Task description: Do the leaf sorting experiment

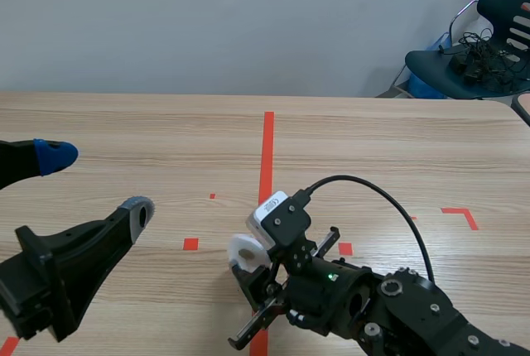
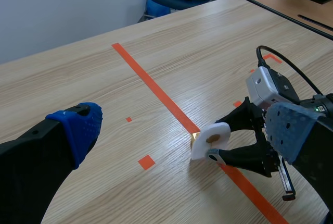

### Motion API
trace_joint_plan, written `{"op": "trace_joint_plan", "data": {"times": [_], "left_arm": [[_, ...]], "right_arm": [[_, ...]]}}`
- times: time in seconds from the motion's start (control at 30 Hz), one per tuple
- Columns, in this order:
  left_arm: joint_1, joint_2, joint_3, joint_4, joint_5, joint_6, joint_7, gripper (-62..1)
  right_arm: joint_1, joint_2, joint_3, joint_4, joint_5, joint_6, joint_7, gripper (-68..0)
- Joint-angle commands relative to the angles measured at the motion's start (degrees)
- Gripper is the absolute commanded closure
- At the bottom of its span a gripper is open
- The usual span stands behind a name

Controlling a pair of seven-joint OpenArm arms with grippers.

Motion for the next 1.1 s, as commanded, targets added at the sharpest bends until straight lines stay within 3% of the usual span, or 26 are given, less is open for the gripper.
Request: {"op": "trace_joint_plan", "data": {"times": [0.0,0.07,0.27,0.43,0.53,0.63,0.77,0.9,1.07], "left_arm": [[-0.3,0.0,0.0,0.3,-0.5,0.0,-0.8,-62.3],[-0.3,0.0,0.0,0.3,-0.5,0.0,-0.8,-62.3],[-0.3,0.0,0.0,0.3,-0.5,0.0,-0.8,-62.3],[-0.3,0.0,0.0,0.3,-0.5,0.0,-0.8,-62.3],[-0.3,0.0,0.0,0.3,-0.5,0.0,-0.8,-62.3],[-0.3,0.0,0.0,0.3,-0.5,0.0,-0.8,-62.3],[-0.3,0.0,0.0,0.3,-0.5,0.0,-0.8,-62.3],[-0.3,0.0,0.0,0.3,-0.5,0.0,-0.8,-62.3],[-0.3,0.0,0.0,0.3,-0.5,0.0,-0.7,-62.3]], "right_arm": [[0.2,0.5,0.9,2.1,0.6,0.0,0.8,-7.9],[0.2,0.9,1.5,2.9,0.6,0.0,0.8,-3.7],[-2.0,4.9,6.6,14.2,1.8,0.3,-3.7,-3.7],[-7.6,8.9,16.5,26.2,6.8,0.2,-9.6,-3.7],[-10.9,10.3,24.6,29.0,9.4,0.2,-11.7,-3.7],[-12.7,11.2,33.0,28.5,11.5,-2.0,-12.8,-3.7],[-12.3,12.7,40.6,25.4,18.6,-2.9,-13.9,-3.7],[-10.5,13.3,43.5,18.4,19.3,-3.0,-13.2,-3.7],[-5.2,13.3,43.9,3.6,19.3,-3.0,-9.1,-3.7]]}}
